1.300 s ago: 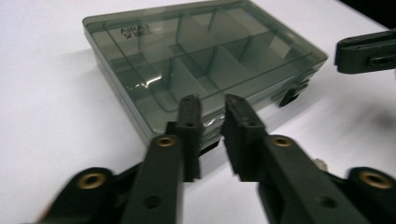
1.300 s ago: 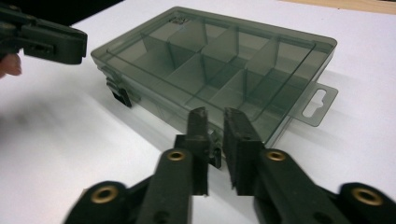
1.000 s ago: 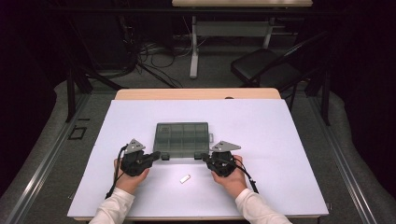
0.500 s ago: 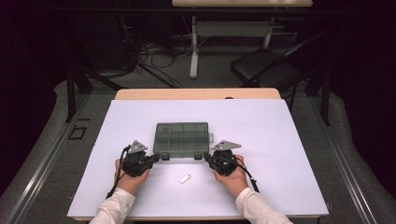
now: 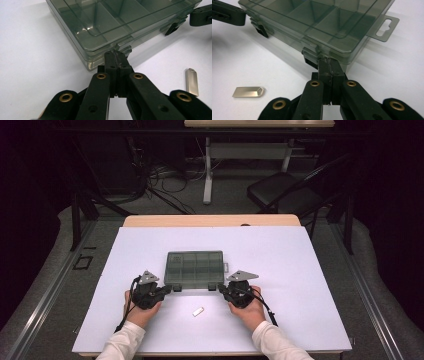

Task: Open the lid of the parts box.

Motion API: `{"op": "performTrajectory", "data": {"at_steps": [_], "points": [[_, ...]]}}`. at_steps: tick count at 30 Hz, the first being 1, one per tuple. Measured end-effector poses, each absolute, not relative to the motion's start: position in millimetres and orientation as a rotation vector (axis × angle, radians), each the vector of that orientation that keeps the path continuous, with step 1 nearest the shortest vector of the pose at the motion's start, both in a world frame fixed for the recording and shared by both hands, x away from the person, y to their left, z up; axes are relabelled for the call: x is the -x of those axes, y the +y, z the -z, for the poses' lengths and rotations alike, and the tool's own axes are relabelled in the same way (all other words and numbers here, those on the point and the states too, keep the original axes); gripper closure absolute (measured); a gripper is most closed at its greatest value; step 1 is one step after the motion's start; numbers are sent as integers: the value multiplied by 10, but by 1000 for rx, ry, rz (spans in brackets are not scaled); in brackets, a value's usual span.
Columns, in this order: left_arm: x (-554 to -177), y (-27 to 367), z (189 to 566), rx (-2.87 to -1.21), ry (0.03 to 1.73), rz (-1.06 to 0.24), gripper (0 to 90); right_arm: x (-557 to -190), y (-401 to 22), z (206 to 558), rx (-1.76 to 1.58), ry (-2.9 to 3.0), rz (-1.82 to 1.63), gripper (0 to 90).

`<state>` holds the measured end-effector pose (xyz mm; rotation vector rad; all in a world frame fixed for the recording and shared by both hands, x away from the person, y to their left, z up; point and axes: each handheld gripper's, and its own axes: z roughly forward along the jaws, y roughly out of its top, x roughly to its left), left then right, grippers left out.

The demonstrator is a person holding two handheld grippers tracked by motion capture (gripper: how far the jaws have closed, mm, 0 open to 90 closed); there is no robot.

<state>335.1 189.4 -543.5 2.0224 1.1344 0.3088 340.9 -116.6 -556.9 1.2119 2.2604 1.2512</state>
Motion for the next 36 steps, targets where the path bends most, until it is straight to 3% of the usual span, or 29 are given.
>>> {"op": "performTrajectory", "data": {"at_steps": [36], "points": [[-3348,1883,5423,-2002,1127,-308,900,-3371,-1097,5542,-1152,2223,-1316,900]]}}
